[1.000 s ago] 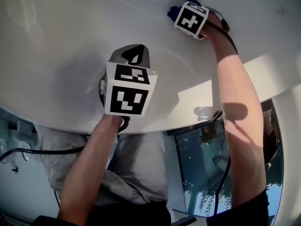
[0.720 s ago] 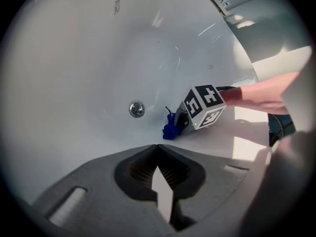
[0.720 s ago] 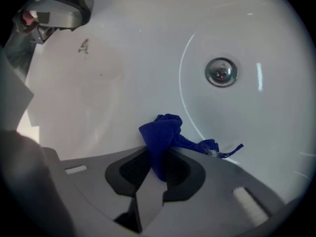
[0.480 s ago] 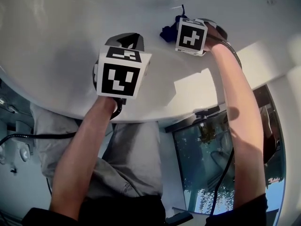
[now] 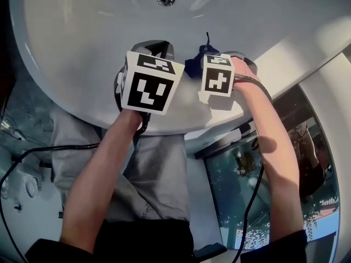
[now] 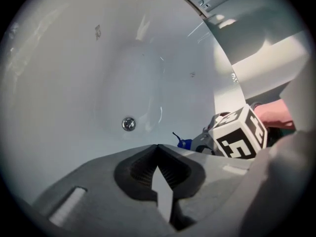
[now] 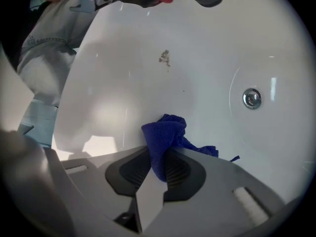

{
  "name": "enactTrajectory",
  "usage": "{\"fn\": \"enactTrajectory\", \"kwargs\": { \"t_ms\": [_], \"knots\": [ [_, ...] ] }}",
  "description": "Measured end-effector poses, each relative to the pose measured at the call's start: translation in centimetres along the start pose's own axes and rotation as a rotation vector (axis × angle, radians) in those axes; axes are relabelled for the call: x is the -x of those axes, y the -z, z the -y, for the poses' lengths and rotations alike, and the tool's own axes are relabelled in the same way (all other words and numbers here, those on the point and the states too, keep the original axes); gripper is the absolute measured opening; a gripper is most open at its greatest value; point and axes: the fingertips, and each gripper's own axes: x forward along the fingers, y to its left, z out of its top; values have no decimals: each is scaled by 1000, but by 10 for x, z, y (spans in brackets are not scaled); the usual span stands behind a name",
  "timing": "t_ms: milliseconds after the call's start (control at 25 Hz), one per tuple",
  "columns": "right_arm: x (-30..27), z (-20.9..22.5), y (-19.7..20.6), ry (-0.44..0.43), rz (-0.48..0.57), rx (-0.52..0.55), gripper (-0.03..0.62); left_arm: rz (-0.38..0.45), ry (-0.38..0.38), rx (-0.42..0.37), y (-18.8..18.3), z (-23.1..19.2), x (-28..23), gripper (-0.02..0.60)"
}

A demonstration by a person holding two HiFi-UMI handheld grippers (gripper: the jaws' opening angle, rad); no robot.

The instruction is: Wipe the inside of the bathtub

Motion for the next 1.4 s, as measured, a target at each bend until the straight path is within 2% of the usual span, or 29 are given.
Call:
{"fn": "enactTrajectory", "kwargs": {
  "t_ms": [160, 280, 440, 760, 920, 1000, 1080, 1280, 1400],
  "knots": [
    [12, -37, -7, 13, 38, -20, 63, 10, -3, -21, 5, 6, 16, 2],
    [22, -60, -12, 19, 61, -24, 60, 0, -2, -72, 10, 13, 25, 2],
    [31, -89, -13, -18, 59, -22, 60, -44, 0, -108, 24, 22, 42, 2],
    [54, -142, -28, -63, 26, -49, 61, -27, 6, -158, 29, 14, 92, 2],
    [59, -151, -39, -18, 23, -89, 66, -46, 10, -217, 37, 16, 116, 2],
    [65, -151, -43, 47, 78, -167, 64, -45, 11, -250, 37, 24, 132, 2],
    [82, -148, -53, 116, 180, -277, 63, -17, 4, -295, 29, 30, 152, 2],
    [155, -126, -97, 292, 556, -555, 63, 97, -33, -420, -20, 40, 208, 2],
    [207, -125, -106, 385, 742, -693, 64, 147, -35, -484, -38, 68, 240, 2]
  ]
}}
